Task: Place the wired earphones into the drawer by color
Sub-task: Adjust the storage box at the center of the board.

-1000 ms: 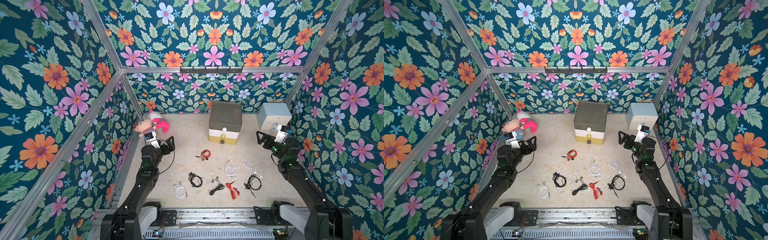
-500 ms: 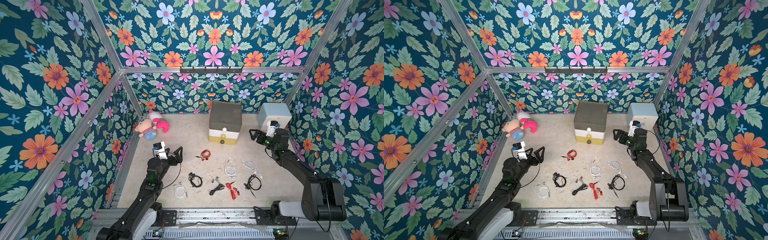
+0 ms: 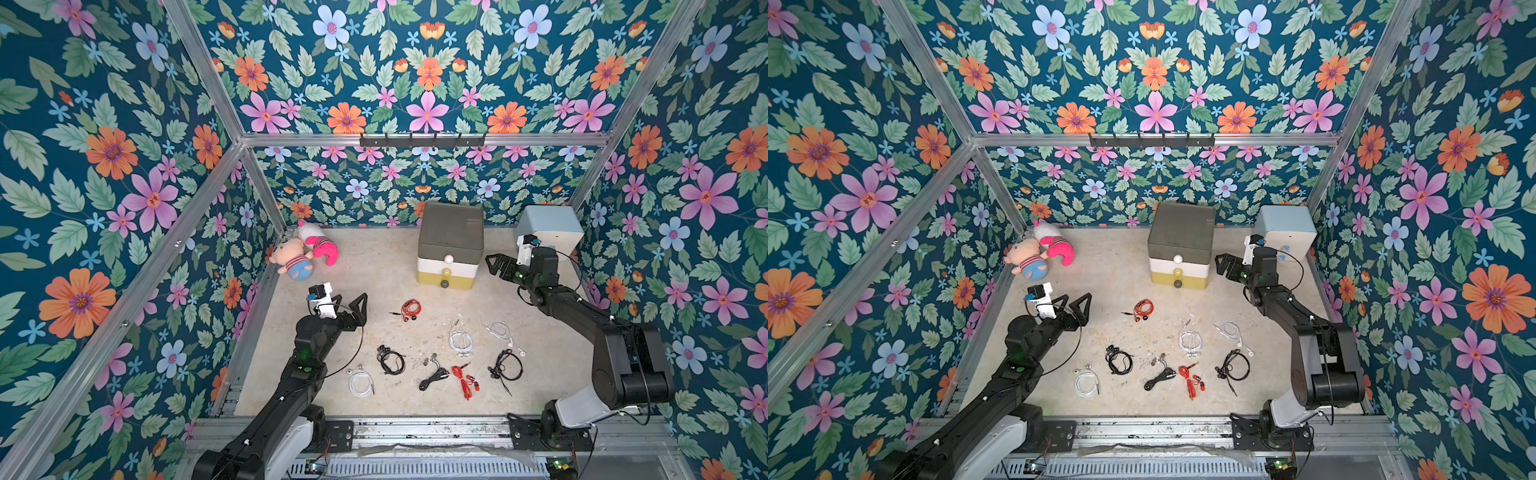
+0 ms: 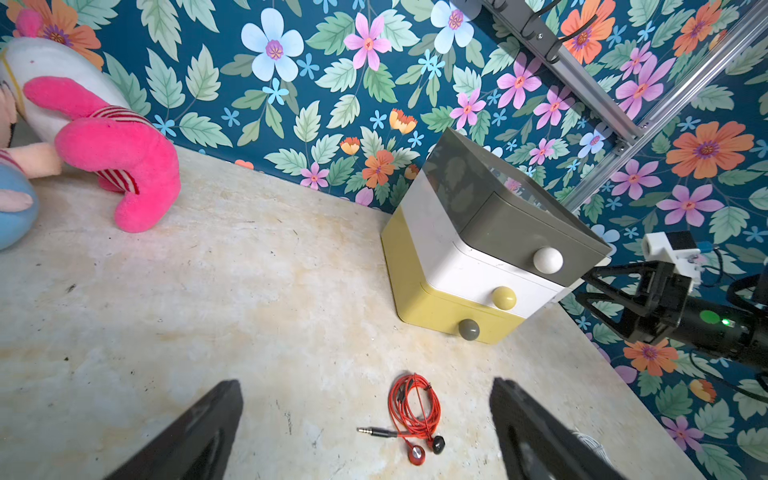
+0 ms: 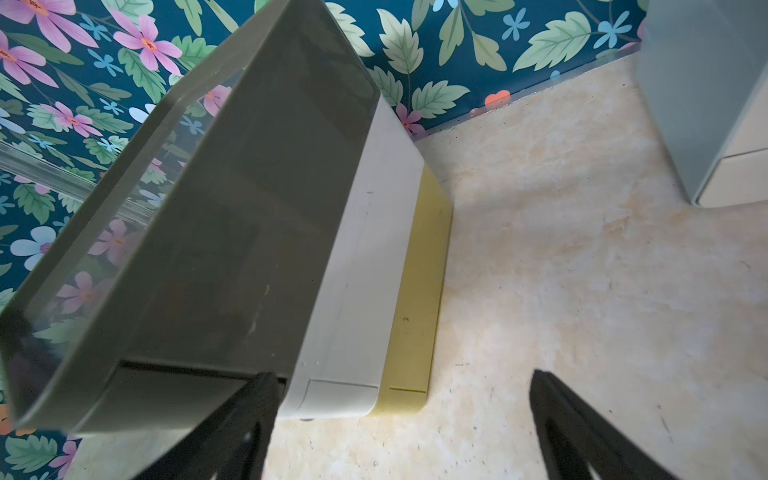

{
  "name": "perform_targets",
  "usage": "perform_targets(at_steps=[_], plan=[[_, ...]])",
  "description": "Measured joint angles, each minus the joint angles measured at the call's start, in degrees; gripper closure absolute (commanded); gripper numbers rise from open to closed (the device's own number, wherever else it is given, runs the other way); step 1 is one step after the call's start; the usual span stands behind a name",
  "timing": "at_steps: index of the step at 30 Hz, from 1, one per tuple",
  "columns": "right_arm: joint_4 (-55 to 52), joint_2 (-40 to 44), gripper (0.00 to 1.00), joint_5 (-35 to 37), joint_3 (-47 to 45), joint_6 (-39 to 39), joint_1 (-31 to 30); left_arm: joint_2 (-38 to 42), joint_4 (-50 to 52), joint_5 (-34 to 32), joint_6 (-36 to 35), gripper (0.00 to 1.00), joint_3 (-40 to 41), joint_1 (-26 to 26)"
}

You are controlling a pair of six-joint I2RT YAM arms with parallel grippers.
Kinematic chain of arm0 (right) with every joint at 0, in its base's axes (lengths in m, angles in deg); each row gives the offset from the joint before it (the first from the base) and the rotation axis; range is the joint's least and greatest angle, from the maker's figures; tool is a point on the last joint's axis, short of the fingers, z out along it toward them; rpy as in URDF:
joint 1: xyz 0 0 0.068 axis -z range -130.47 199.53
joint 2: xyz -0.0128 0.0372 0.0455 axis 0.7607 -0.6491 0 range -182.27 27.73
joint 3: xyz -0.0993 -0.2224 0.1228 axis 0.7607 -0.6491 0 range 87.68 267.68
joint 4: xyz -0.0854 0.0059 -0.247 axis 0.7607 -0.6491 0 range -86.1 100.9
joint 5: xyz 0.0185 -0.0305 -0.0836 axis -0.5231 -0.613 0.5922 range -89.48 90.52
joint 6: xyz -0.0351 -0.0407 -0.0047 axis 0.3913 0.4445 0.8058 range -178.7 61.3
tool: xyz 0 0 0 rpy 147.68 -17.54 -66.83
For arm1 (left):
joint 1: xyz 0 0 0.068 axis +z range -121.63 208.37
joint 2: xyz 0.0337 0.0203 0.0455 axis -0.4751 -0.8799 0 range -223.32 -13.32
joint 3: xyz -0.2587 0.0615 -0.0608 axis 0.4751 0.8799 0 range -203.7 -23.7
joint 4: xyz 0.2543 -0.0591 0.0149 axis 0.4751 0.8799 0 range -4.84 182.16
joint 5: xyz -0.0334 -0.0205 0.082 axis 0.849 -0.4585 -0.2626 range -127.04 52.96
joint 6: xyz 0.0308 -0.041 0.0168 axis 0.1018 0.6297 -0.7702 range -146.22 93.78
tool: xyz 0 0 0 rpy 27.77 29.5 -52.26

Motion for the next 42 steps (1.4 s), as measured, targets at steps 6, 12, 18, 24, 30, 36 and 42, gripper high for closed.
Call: perform_targets(at_steps=[6,12,18,24,30,36,42], plan=[[-0.9,-1.4,0.01,0.9,2.0,0.7,-1.7,0.2,0.0,0.2,0.0,0.01,0.0,-0.1],[-3.1,-1.5,0.01,1.6,2.7,1.2,-4.2,0.5,0.0,0.2,-0.1,0.01,0.0,-0.3],[-3.8,-2.0,0.01,1.7,3.6,1.9,-6.4,1.2,0.0,0.2,-0.9,0.01,-0.2,-0.6],[-4.3,-0.3,0.01,2.7,2.9,1.8,-6.6,1.1,0.1,1.3,-1.3,0.01,-1.5,-1.1],[-5.6,7.1,0.01,4.6,-2.8,1.8,-6.7,-1.2,0.4,3.6,-1.5,0.01,-5.2,-3.1],[-5.7,17.4,0.01,5.7,-11.5,0.4,-6.7,-6.8,1.7,4.7,-1.5,0.01,-11.0,-8.6],[-3.7,27.8,0.01,5.1,-21.2,-1.8,-6.7,-14.9,1.6,2.4,-0.5,0.02,-16.2,-15.1]])
